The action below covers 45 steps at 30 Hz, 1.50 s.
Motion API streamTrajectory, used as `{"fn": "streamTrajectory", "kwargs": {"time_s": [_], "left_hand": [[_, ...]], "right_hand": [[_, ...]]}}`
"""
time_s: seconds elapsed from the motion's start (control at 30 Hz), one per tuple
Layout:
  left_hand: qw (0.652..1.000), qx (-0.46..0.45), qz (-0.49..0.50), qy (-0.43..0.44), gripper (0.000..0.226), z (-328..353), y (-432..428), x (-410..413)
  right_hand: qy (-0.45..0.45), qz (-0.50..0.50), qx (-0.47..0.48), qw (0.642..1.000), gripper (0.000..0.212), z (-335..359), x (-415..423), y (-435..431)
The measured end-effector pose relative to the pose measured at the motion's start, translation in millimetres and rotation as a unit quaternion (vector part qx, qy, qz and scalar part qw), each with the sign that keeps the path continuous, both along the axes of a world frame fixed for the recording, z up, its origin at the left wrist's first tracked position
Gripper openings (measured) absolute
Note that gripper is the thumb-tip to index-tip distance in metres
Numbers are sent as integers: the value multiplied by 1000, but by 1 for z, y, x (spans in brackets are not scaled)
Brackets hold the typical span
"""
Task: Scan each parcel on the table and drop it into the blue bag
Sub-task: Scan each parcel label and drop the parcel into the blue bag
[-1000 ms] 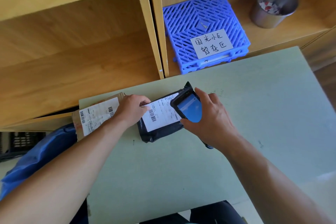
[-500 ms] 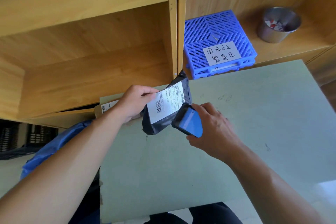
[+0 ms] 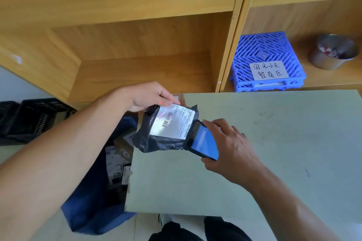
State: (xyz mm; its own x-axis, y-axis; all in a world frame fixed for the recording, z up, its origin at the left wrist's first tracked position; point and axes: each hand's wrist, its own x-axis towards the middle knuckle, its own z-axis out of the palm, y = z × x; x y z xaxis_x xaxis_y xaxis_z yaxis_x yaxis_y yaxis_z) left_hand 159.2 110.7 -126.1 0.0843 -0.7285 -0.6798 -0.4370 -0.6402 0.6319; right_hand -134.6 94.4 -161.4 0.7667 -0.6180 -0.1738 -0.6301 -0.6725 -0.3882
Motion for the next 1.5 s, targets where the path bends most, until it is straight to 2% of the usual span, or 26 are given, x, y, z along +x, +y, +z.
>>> {"fn": "streamTrajectory", "kwargs": {"time_s": [0.33, 0.53, 0.73, 1.0, 1.37, 1.5], "left_hand": [[998, -44, 49, -23, 32, 23, 70, 26], [997, -44, 64, -28, 27, 19, 109, 49], [993, -74, 86, -40, 24, 24, 141, 65], [980, -88, 144, -103, 18, 10, 204, 94], [953, -85, 151, -249, 27, -24, 297, 148], [951, -78, 150, -261, 25, -45, 321, 156]], "right_hand": [[-16, 18, -16, 1000, 88, 13, 30, 38], [-30, 51, -36, 998, 89, 21, 56, 61], [-26, 68, -10, 997, 93, 18, 78, 81], [-27, 68, 13, 997, 94, 5, 124, 113], [-14, 117, 29, 993, 94, -6, 193, 170], [-6, 125, 29, 992, 95, -10, 205, 184]]}}
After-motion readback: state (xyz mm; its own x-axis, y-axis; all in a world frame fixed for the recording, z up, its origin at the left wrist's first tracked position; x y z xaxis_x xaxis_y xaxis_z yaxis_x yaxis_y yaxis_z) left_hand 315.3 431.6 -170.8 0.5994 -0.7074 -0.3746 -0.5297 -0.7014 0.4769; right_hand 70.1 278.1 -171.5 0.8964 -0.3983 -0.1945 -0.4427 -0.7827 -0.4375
